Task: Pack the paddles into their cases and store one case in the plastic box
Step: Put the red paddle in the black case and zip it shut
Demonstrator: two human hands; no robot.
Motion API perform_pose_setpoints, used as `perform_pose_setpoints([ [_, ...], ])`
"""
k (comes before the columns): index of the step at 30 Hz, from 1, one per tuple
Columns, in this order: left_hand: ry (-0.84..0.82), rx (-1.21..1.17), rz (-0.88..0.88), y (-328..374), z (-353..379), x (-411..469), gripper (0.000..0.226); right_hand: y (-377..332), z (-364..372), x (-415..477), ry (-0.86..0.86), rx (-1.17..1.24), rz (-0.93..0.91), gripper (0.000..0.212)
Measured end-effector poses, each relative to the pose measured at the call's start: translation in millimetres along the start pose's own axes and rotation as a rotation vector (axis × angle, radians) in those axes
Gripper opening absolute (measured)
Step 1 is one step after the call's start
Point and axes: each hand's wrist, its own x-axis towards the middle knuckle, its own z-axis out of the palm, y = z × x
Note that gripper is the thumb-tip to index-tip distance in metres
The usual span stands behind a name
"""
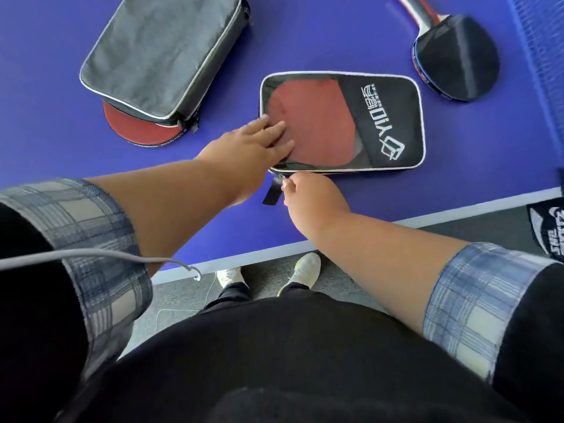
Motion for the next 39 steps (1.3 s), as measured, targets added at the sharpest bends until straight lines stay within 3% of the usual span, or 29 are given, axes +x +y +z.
perform_pose_setpoints([
  [5, -0.067, 0.042, 0.02, -1.7, 8.9, 0.4, 0.084, 2.7, 1.2, 0.5, 0.103, -0.083, 0.062, 0.031],
  [10, -0.132, -0.104, -0.023, -3.5, 5.6, -2.9, 0.076, 13.7, -11.8, -10.7, 0.038, -0.026, 0.055, 0.041],
  [12, 0.013, -0.293, -0.072, -3.2, 1.1, -5.3, 0.071, 26.4, -36.4, -11.3, 0.234, 0.118, 0.074, 0.042],
  [14, 0.175, -0.497, -0.266, 2.9, -1.3, -3.6, 0.069, 47.6, -67.9, -1.7, 0.54, 0.27, 0.134, 0.029],
  [16, 0.094, -0.755, -0.561, 12.1, -7.8, 4.7, 0.07, 72.1, -99.6, 14.3, 0.656, 0.358, 0.289, 0.04],
  [18, -0.078, -0.958, -0.705, 21.8, -11.6, 15.1, 0.053, 89.6, -120.5, 28.1, 0.473, 0.48, 0.471, 0.065],
  [20, -0.134, -1.027, -0.735, 29.2, -12.2, 20.5, 0.039, 99.3, -126.7, 37.0, 0.289, 0.599, 0.531, 0.078],
  [22, -0.141, -1.073, -0.763, 31.1, -10.7, 21.5, 0.041, 104.8, -126.2, 40.6, 0.237, 0.61, 0.529, 0.083],
  [24, -0.135, -1.2, -0.797, 31.2, -13.6, 19.4, 0.048, 108.3, -122.1, 41.0, 0.233, 0.649, 0.507, 0.067],
  [26, -0.077, -1.412, -0.839, 30.8, -18.3, 16.1, 0.056, 112.0, -113.2, 38.7, 0.23, 0.747, 0.467, 0.031],
  [27, -0.018, -1.507, -0.86, 30.1, -19.6, 15.0, 0.06, 114.0, -108.9, 36.7, 0.227, 0.775, 0.45, 0.023],
  [30, 0.197, -1.645, -0.937, 26.7, -25.8, 13.2, 0.056, 114.3, -101.6, 26.9, 0.168, 0.836, 0.42, 0.029],
  [34, 0.429, -1.729, -0.979, 14.5, -46.9, 6.0, 0.04, 106.6, -95.7, 14.2, -0.045, 1.015, 0.418, 0.041],
  [37, 0.452, -1.752, -0.9, -5.1, -67.8, -8.0, 0.041, 90.4, -113.7, 14.3, -0.021, 1.115, 0.365, 0.064],
  [39, 0.417, -1.744, -0.819, -16.8, -80.4, -19.3, 0.041, 71.8, -140.7, 22.3, 0.068, 1.007, 0.246, 0.08],
])
